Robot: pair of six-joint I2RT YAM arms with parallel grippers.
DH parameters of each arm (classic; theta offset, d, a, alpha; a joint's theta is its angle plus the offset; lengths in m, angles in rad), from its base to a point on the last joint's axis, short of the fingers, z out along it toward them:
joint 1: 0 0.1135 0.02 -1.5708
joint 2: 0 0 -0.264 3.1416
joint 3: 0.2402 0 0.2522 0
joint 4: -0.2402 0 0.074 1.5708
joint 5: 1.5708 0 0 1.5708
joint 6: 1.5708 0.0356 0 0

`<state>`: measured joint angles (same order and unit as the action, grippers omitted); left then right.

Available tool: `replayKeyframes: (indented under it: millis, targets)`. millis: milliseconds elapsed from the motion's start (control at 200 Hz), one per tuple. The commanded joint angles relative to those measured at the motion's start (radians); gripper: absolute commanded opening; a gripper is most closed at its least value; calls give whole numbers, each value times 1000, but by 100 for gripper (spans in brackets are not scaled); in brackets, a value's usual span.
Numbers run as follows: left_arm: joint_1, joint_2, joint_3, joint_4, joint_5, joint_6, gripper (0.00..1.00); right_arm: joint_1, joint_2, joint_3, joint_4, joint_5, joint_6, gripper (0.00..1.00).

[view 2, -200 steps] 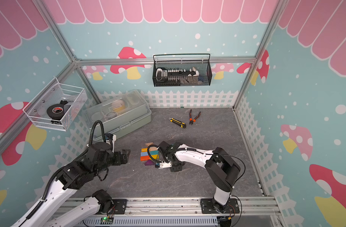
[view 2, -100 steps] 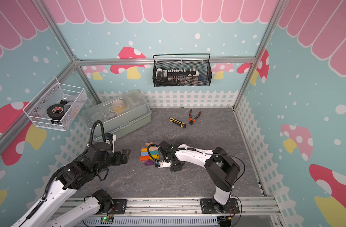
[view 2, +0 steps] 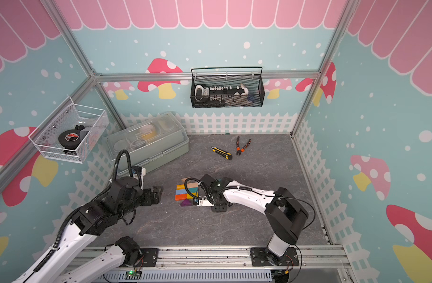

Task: Assemble a piece of candy with building blocks
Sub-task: Assemble the building block at the center of the board.

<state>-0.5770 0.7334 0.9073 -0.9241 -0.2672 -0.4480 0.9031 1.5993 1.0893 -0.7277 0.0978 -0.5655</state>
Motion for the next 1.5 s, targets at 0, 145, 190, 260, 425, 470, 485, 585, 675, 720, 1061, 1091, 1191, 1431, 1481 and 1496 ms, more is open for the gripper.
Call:
replayKeyframes:
  millis: [0,145,190,260,425,470,485,585,675,720,1061,1091,1191,1431,1481,1496]
  targets:
    - [7,-7,-13,-7,-15,11,94,-3,-154,-54,81,-2,159,50]
    - [7,-21,-15,-7,-17,7,95,-3,-358,-186,180,57,539,54]
    - [7,-23,-16,-7,-18,7,94,-3,-410,-224,183,54,652,54]
    - [7,-22,-15,-7,-14,9,94,-3,-480,-295,190,49,805,54]
    - [8,-5,-12,-5,4,12,94,-3,-579,-453,230,49,940,54]
    - [9,-3,-11,-5,7,12,94,-3,-580,-480,248,65,957,52]
    - [9,-3,-11,-5,7,12,95,-3,-577,-488,253,61,958,51]
    - [10,-5,-13,-4,8,13,94,-3,-537,-511,305,20,948,48]
    - [12,-5,-13,-4,8,14,94,-3,-477,-513,336,23,945,47]
    - [13,-5,-13,-2,9,14,95,-3,-444,-505,343,35,955,47]
    - [17,1,-13,-1,11,14,94,-4,-272,-481,441,21,987,39]
    - [17,1,-13,-1,11,15,94,-3,-264,-481,445,25,987,38]
    - [20,3,-13,-2,14,15,94,-3,-244,-483,464,33,995,34]
    - [20,4,-13,-2,16,15,94,-4,-206,-460,484,32,997,28]
    - [21,5,-13,-2,16,15,94,-4,-201,-455,484,38,995,26]
    - [21,5,-13,-2,16,15,94,-4,-199,-453,485,39,994,26]
